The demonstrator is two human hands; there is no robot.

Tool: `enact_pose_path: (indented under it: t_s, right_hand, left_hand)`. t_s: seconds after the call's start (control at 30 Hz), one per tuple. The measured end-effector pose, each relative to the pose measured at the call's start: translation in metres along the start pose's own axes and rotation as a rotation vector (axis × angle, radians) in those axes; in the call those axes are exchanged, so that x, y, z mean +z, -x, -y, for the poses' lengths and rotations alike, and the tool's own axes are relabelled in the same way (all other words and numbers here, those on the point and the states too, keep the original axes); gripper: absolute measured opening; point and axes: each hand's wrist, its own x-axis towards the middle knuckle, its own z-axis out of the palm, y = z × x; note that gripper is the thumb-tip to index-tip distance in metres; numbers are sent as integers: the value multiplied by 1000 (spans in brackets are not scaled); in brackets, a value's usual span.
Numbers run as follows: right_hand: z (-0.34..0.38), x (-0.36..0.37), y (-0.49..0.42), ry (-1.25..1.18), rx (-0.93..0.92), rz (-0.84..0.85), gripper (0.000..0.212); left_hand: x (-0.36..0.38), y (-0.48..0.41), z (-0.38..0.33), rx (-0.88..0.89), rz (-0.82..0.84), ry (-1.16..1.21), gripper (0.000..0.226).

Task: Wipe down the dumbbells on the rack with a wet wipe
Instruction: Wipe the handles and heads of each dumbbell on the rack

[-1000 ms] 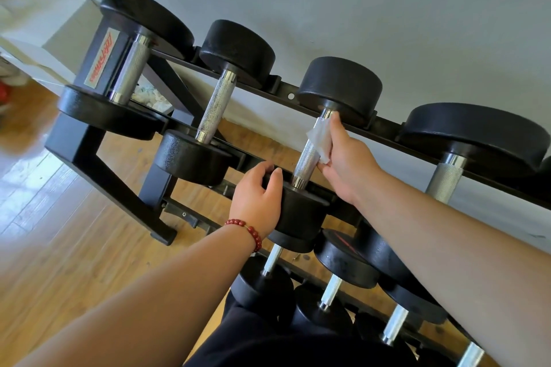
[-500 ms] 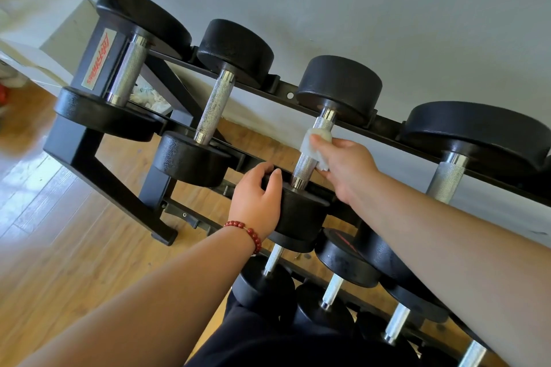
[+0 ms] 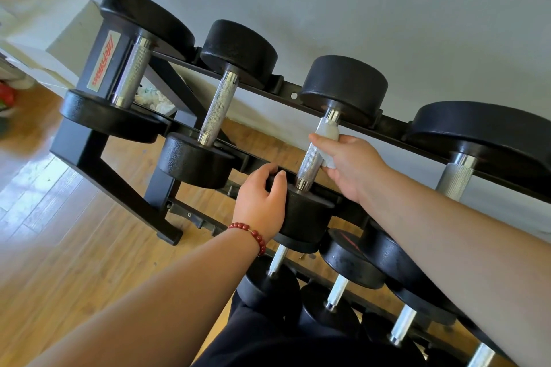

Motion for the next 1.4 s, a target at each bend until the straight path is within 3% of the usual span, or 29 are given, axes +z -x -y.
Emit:
enact_pose_path:
  t_s: [0.13, 0.37, 0.53, 0.67, 0.83, 0.9, 1.03, 1.17, 1.27, 1.4]
  right_hand:
    - [3, -3, 3, -12, 16, -7, 36]
    - [6, 6, 3, -23, -33, -122, 13]
    - [-17, 7, 1, 274, -223, -212, 26]
    - [-11, 3, -4, 254, -233, -172, 32]
    - [-24, 2, -2, 242, -219, -83, 16]
    - [-26, 2, -2, 264, -224, -50, 26]
    - [-25, -2, -3, 174, -135, 93, 66]
    - [-25, -10, -5, 202, -175, 60, 38]
    - [-25, -7, -11, 168, -158, -23, 30]
    - [-12, -6, -20, -55, -113, -2, 19]
  left_hand:
    - [0, -1, 0, 1, -2, -5, 41]
    - [0, -1, 1, 0, -9, 0, 42]
    - [0, -1, 1, -3, -7, 0, 42]
    - [-1, -1, 0, 3, -5, -2, 41]
    - [-1, 0, -2, -7, 8, -15, 41]
    - [-1, -1, -2, -15, 12, -15, 41]
    - [-1, -2, -1, -23, 21, -22, 41]
    - [-1, -3, 0, -29, 22, -23, 41]
    - [0, -4, 0, -32, 21, -21, 40]
    - [0, -4, 0, -40, 21, -15, 39]
